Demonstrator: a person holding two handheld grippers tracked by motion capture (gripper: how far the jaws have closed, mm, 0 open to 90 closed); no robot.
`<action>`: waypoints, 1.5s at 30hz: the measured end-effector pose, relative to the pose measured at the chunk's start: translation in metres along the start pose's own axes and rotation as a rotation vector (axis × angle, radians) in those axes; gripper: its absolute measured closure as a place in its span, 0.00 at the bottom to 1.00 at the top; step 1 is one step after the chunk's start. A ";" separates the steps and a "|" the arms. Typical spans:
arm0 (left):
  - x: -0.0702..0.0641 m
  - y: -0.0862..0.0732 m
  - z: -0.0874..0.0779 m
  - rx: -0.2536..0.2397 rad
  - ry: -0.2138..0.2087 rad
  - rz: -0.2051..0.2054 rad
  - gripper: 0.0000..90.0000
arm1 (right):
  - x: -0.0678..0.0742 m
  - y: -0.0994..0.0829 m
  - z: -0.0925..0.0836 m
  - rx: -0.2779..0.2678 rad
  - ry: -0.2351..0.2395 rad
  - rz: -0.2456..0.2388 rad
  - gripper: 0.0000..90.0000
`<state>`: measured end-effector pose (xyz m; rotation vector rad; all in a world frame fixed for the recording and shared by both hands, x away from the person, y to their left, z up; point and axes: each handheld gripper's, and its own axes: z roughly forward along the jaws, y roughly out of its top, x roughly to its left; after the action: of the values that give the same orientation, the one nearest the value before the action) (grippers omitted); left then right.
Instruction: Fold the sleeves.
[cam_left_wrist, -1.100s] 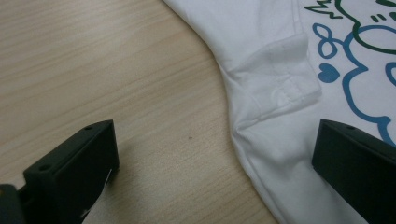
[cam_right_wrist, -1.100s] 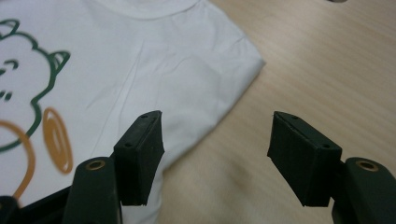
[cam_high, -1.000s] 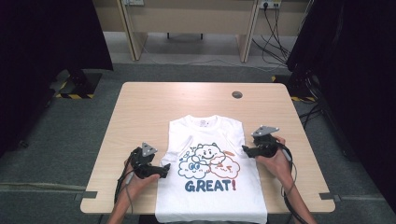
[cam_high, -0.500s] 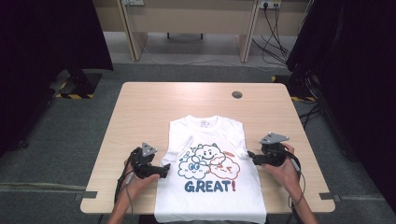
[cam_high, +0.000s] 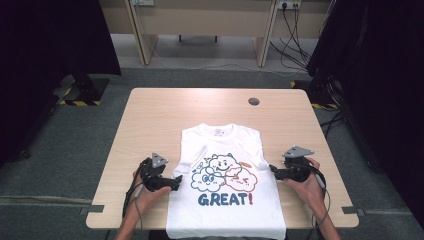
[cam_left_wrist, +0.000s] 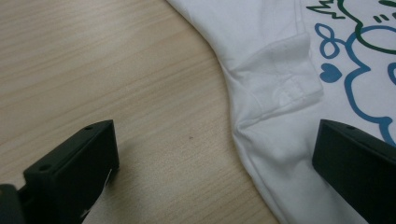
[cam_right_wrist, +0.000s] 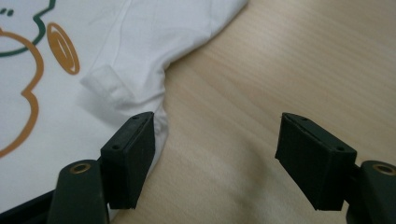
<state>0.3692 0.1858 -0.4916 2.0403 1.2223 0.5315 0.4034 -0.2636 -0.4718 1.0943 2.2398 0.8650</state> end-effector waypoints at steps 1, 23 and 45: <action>0.000 0.000 0.000 0.000 0.000 0.000 0.00 | 0.002 0.001 0.001 0.001 0.000 -0.008 0.33; 0.000 0.000 0.000 0.000 0.000 0.000 0.00 | 0.005 0.023 0.018 0.031 0.007 -0.015 0.28; 0.000 0.000 0.000 0.001 0.000 0.000 0.00 | -0.015 0.042 0.042 0.009 -0.019 0.086 0.24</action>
<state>0.3697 0.1859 -0.4915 2.0415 1.2230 0.5312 0.4610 -0.2420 -0.4677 1.2056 2.1976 0.8763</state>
